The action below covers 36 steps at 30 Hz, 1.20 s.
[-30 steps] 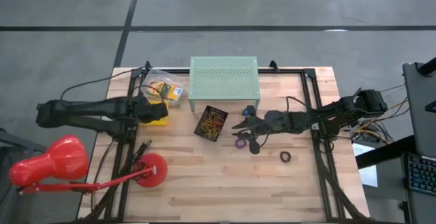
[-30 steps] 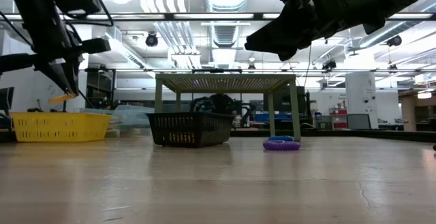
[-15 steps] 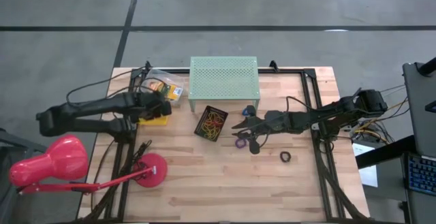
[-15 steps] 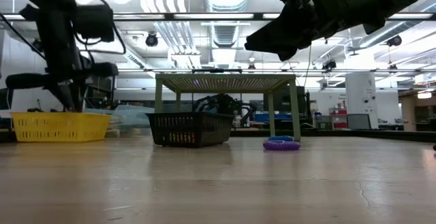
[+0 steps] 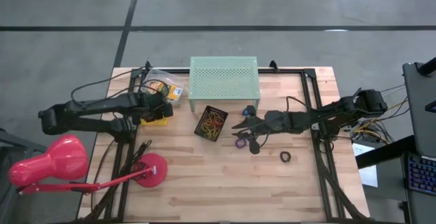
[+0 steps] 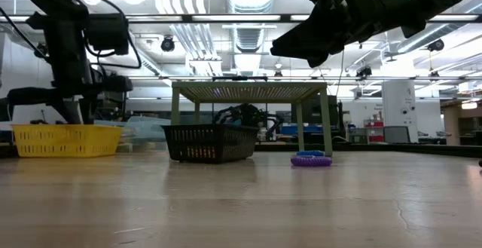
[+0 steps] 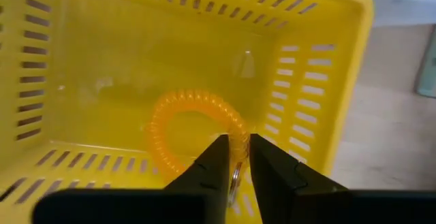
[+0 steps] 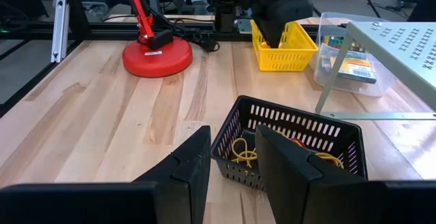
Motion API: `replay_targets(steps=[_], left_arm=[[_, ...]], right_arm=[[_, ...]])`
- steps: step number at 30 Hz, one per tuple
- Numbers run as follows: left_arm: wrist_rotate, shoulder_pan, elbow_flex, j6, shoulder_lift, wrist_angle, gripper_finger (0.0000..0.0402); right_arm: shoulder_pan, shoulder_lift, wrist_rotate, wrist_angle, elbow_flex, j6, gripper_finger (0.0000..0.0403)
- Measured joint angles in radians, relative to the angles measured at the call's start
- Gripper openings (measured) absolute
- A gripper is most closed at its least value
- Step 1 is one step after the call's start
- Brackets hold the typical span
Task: Pick & Place Office Desk Supplies
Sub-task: Put the yellow spring rubber band into the yellow bin, then put the violet spring rubber band into the yellow bin
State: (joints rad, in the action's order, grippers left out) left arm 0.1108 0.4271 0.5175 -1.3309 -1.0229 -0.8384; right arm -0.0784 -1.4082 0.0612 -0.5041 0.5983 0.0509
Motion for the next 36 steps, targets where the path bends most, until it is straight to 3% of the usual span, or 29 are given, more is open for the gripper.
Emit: replay_targets(steps=[10,24,31,36], left_arm=[[0.000,0.000,0.000,0.000,0.000,0.022,0.0142],[0.000,-0.009,0.126,0.147,0.000,0.009,0.0148],[0.026,-0.135,0.193,0.203,0.001,0.107,0.0148],[0.113,-0.292,0.198,0.319,0.000,0.323,0.0147]], right_arm=[[0.000,0.000,0.000,0.000,0.000,0.000,0.0111],[0.000,0.000,0.000,0.000,0.000,-0.001,0.0112],[0.000,0.000,0.000,0.000,0.000,0.000,0.0111],[0.000,0.000,0.000,0.000,0.000,0.000,0.0112]])
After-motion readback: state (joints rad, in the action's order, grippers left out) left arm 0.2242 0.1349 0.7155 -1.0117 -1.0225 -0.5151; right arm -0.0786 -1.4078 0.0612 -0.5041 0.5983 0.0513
